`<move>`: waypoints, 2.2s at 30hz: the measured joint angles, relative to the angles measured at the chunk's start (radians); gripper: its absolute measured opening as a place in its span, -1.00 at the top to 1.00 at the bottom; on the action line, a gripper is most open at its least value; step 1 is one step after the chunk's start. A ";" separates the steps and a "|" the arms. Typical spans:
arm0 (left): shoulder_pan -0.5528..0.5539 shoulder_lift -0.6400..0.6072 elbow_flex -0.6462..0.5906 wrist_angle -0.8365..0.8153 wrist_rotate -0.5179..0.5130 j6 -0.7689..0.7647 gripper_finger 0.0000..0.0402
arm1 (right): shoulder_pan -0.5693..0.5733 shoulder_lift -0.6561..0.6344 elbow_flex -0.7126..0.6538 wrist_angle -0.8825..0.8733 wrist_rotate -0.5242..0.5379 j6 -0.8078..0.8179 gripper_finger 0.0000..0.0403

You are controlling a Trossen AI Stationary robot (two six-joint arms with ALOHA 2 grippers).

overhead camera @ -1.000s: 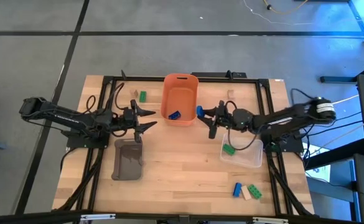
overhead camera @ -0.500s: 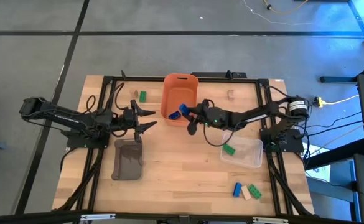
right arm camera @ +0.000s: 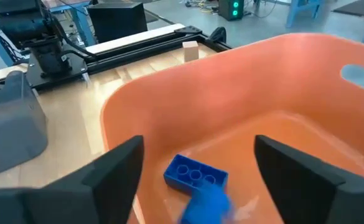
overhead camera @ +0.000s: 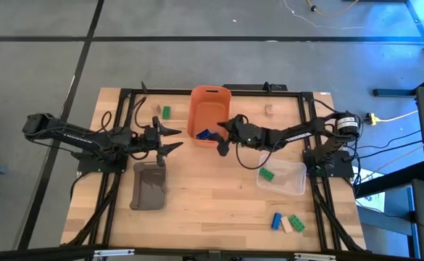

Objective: Sort & place blocks by color
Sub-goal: Put the blue game piece into the orange bin

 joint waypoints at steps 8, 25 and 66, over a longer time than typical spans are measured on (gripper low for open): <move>0.000 0.000 0.000 -0.013 0.000 0.000 0.01 | 0.053 -0.221 0.001 -0.180 0.000 -0.112 -0.67; 0.000 0.000 0.000 -0.004 -0.013 0.001 0.01 | 0.249 -0.698 -0.367 0.027 0.095 -0.149 -0.66; 0.000 0.000 0.000 0.008 -0.045 0.004 0.01 | 0.757 -0.302 0.523 -1.614 -0.186 1.254 -0.66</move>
